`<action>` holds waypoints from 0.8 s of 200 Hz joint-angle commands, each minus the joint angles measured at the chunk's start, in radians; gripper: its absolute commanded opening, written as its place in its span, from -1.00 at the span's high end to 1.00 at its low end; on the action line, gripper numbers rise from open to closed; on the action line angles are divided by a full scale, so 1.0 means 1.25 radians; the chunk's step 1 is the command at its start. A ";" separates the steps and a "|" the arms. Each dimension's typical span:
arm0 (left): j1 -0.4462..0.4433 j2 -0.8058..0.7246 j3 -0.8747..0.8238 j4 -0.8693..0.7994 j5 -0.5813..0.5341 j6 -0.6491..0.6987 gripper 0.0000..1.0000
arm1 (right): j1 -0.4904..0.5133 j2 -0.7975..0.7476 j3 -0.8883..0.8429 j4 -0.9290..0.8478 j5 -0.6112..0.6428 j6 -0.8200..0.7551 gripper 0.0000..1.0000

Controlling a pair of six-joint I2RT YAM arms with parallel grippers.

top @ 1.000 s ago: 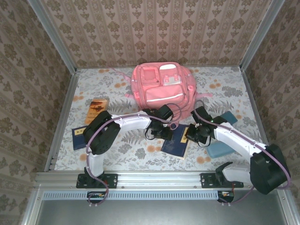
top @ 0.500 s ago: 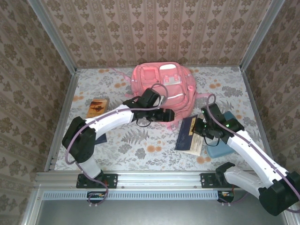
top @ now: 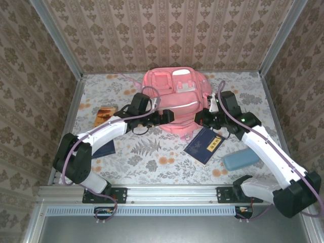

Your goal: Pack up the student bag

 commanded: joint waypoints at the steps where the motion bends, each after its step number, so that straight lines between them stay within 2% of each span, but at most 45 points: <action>1: 0.009 -0.036 -0.024 0.036 0.013 -0.022 -1.00 | -0.003 0.053 0.053 -0.013 0.004 -0.034 1.00; 16: 0.004 -0.034 -0.023 0.001 -0.008 -0.011 -1.00 | -0.004 0.084 0.070 -0.087 0.115 -0.044 1.00; 30: -0.010 -0.026 -0.022 -0.016 -0.021 0.001 -0.98 | -0.009 0.098 0.052 -0.139 0.210 -0.028 0.32; 37: -0.023 -0.019 -0.015 -0.033 -0.033 0.008 -0.97 | -0.011 0.098 0.029 -0.149 0.244 -0.016 0.06; 45: -0.038 -0.009 -0.007 -0.052 -0.048 0.017 -0.94 | -0.017 0.095 -0.004 -0.155 0.269 -0.003 -0.08; 61: -0.077 0.006 0.004 -0.079 -0.081 0.024 -0.88 | -0.035 0.096 -0.071 -0.146 0.273 0.014 -0.22; 79: -0.116 0.019 0.014 -0.101 -0.116 0.022 -0.82 | -0.061 0.120 -0.124 -0.118 0.260 0.010 -0.30; 102: -0.139 0.032 0.010 -0.102 -0.126 0.010 -0.71 | -0.075 0.199 -0.140 -0.065 0.243 -0.012 -0.30; 135: -0.163 0.063 0.006 -0.104 -0.114 0.002 -0.46 | -0.067 0.311 -0.117 -0.002 0.203 -0.029 -0.27; 160: -0.175 0.077 0.001 -0.103 -0.111 -0.005 -0.37 | -0.043 0.356 -0.110 0.019 0.201 -0.034 -0.23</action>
